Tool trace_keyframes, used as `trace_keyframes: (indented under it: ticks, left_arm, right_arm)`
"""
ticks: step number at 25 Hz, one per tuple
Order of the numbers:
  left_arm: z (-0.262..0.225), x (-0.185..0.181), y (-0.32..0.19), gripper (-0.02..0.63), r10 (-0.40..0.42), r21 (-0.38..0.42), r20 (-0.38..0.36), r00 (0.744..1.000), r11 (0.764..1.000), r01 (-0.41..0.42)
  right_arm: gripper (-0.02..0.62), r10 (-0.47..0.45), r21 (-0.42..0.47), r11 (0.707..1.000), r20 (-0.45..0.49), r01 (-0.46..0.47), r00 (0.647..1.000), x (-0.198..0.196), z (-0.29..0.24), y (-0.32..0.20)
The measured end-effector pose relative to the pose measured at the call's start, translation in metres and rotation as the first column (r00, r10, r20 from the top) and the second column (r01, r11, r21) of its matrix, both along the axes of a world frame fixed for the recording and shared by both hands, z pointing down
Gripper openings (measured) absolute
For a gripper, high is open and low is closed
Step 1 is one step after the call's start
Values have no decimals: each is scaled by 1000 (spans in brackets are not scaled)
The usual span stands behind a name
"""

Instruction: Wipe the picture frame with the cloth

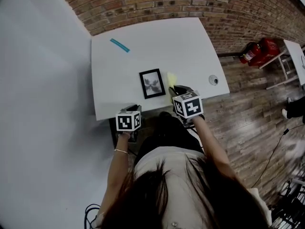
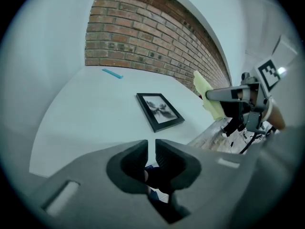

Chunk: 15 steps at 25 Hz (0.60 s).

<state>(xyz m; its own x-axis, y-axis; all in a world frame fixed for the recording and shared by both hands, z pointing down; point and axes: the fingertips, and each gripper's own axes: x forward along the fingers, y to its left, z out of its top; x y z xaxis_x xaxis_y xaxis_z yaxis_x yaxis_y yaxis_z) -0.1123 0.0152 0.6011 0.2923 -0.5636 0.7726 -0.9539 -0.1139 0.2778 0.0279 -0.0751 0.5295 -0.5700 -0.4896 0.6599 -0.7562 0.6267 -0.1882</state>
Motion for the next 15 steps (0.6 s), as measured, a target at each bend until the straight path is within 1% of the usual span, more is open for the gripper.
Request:
trace_keyframes:
  ticks: [4,10,15]
  left_arm:
    - [-8,-5,6,4,3,61,48,999,998,-6]
    - [-26,-7,13,0,-3,143,69,998,990,-7]
    - [-50,-9,4,0,-41,247,86,995,969,18]
  right_arm:
    - [43,20,14,1000,7,-20,1000,1,-2,12]
    - [43,26,48,999,8,-26,1000,4,-9,31]
    - [41,41,122,992,26,-44,999,12,-21,33]
